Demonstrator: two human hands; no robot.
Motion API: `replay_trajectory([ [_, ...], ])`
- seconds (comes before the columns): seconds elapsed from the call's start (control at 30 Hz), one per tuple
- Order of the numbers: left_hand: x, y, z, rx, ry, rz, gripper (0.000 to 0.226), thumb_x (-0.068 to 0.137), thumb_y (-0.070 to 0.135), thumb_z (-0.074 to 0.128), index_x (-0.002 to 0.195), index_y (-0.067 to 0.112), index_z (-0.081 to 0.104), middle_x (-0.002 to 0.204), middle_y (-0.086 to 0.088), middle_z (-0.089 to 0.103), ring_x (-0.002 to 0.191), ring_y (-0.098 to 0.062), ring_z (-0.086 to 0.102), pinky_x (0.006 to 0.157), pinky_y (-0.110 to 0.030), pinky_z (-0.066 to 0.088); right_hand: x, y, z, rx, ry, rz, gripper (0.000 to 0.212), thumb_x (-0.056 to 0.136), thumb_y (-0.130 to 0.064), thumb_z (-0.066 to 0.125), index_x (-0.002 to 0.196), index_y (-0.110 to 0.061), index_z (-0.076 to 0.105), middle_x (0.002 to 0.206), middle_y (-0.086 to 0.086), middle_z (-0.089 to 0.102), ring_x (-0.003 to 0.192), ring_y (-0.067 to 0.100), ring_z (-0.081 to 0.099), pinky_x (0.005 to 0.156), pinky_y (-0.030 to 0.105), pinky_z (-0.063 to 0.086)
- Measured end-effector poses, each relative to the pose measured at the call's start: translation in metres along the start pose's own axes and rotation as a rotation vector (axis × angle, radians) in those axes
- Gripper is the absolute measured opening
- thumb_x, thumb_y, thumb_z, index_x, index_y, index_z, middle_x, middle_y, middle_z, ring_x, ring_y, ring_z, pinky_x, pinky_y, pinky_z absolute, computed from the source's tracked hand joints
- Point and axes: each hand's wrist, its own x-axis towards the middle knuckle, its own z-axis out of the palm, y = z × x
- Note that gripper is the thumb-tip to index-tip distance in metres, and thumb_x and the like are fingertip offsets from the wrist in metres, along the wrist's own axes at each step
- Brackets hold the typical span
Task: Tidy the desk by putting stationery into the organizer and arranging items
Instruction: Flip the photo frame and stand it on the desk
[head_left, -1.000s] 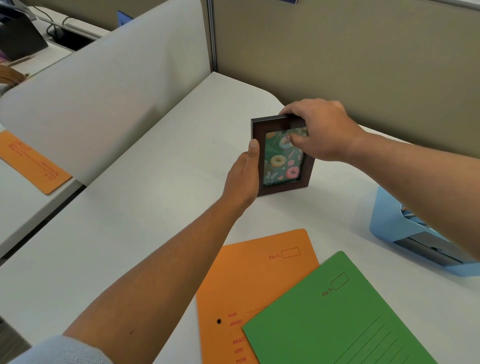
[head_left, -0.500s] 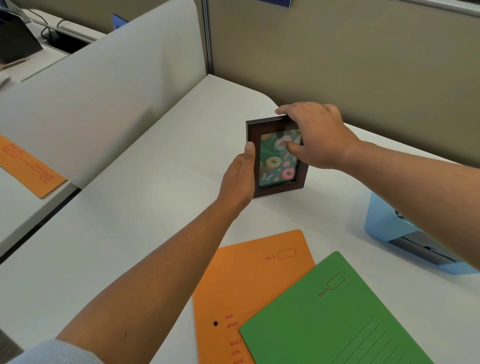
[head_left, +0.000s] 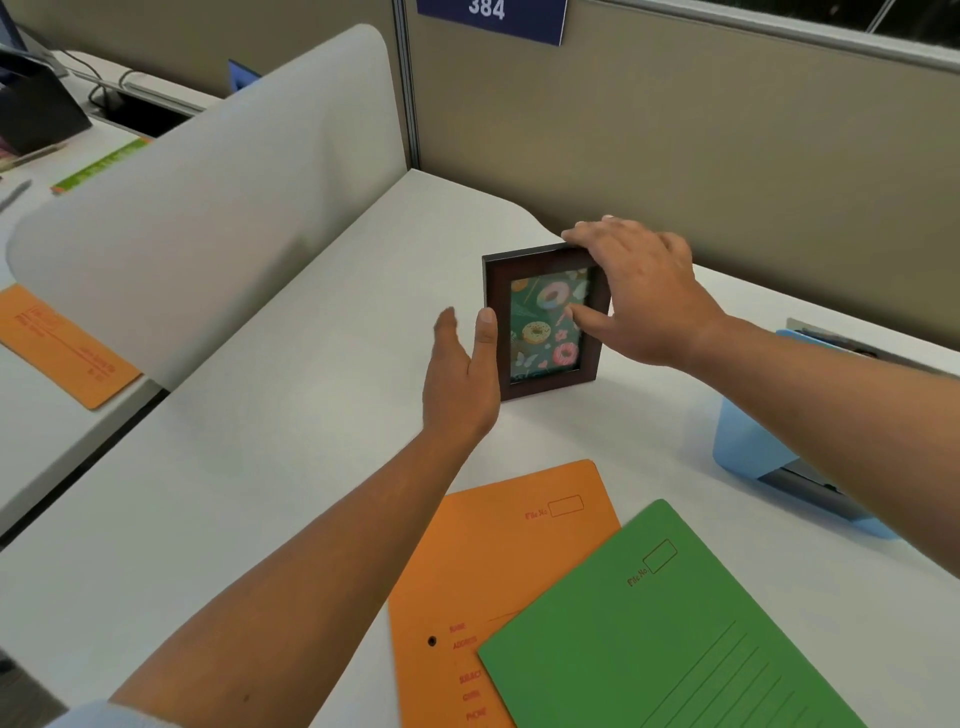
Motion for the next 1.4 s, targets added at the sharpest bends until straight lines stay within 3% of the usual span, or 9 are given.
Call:
replay_trajectory([
  [0.13,-0.016,-0.005,-0.006,0.118,0.181,0.084,0.077,0.091,0.069,0.023,0.153,0.026,0.01,0.161,0.005,0.017,0.146,-0.019,0.024,0.115,-0.038,0.025,-0.021,-0.005,-0.007,0.015,0.065,0.003,0.062,0.083,-0.037,0.066,0.139,-0.026,0.041,0.143,-0.005,0.047,0.139,0.018,0.035,0.107,0.042,0.023],
  [0.4,-0.071,-0.005,-0.021,0.113,0.226,0.252,0.078,0.093,0.066,0.028,0.153,0.029,-0.006,0.162,0.01,0.004,0.146,-0.014,0.022,0.114,-0.035,0.024,-0.088,-0.025,-0.019,0.067,0.033,0.09,0.06,0.088,-0.038,0.063,0.141,-0.027,0.039,0.147,-0.004,0.043,0.139,0.017,0.034,0.111,0.044,0.021],
  [0.5,-0.097,-0.008,-0.023,0.139,0.223,0.289,0.075,0.093,0.066,0.029,0.152,0.031,-0.002,0.162,0.009,-0.005,0.147,-0.015,0.018,0.114,-0.037,0.024,-0.121,-0.029,-0.02,0.122,0.0,0.136,0.062,0.087,-0.04,0.064,0.142,-0.029,0.038,0.148,-0.006,0.041,0.14,0.016,0.032,0.11,0.046,0.024],
  [0.67,-0.151,-0.032,-0.014,0.251,0.065,0.262,0.08,0.092,0.068,0.031,0.153,0.025,0.003,0.162,0.004,-0.002,0.147,-0.016,0.016,0.116,-0.038,0.023,-0.206,-0.037,-0.009,0.237,-0.053,0.302,0.066,0.085,-0.043,0.066,0.143,-0.032,0.036,0.151,-0.008,0.038,0.14,0.015,0.033,0.111,0.046,0.026],
  [0.8,-0.191,-0.055,-0.006,0.249,-0.197,0.165,0.079,0.092,0.053,0.052,0.153,0.027,0.008,0.156,0.005,0.029,0.142,-0.019,0.03,0.112,-0.044,0.034,-0.292,-0.042,0.004,0.324,-0.055,0.494,0.063,0.082,-0.036,0.073,0.139,-0.027,0.046,0.148,-0.005,0.044,0.136,0.016,0.041,0.113,0.039,0.03],
  [0.93,-0.229,-0.061,0.009,0.246,-0.304,0.219,0.071,0.09,0.043,0.06,0.149,0.028,0.024,0.144,0.012,0.044,0.132,-0.011,0.042,0.107,-0.038,0.039,-0.389,-0.043,0.004,0.328,0.032,0.74,0.056,0.081,-0.025,0.076,0.132,-0.022,0.053,0.143,-0.005,0.049,0.131,0.02,0.048,0.11,0.036,0.033],
  [1.13,-0.256,-0.066,0.037,0.376,-0.502,0.374,0.07,0.089,0.044,0.06,0.148,0.023,0.029,0.147,0.006,0.043,0.135,-0.013,0.039,0.111,-0.029,0.031,-0.514,-0.051,-0.004,0.282,0.036,1.01,0.064,0.076,-0.056,0.055,0.13,-0.021,0.055,0.138,-0.009,0.05,0.125,0.015,0.05,0.106,0.037,0.036],
  [1.27,-0.271,-0.067,0.057,0.495,-0.608,0.456,0.074,0.088,0.048,0.059,0.15,0.021,0.027,0.152,0.0,0.038,0.138,-0.018,0.036,0.114,-0.031,0.028,-0.562,-0.059,-0.001,0.189,-0.044,1.077,0.057,0.084,-0.051,0.059,0.133,-0.024,0.053,0.146,-0.002,0.047,0.13,0.023,0.049,0.106,0.043,0.039],
  [1.4,-0.289,-0.066,0.072,0.593,-0.723,0.565,0.074,0.09,0.052,0.055,0.15,0.022,0.025,0.155,-0.003,0.033,0.143,-0.019,0.028,0.116,-0.03,0.019,-0.58,-0.069,0.008,0.178,-0.09,1.073,0.065,0.085,-0.061,0.044,0.139,-0.025,0.048,0.147,-0.007,0.042,0.136,0.016,0.04,0.109,0.038,0.031],
])
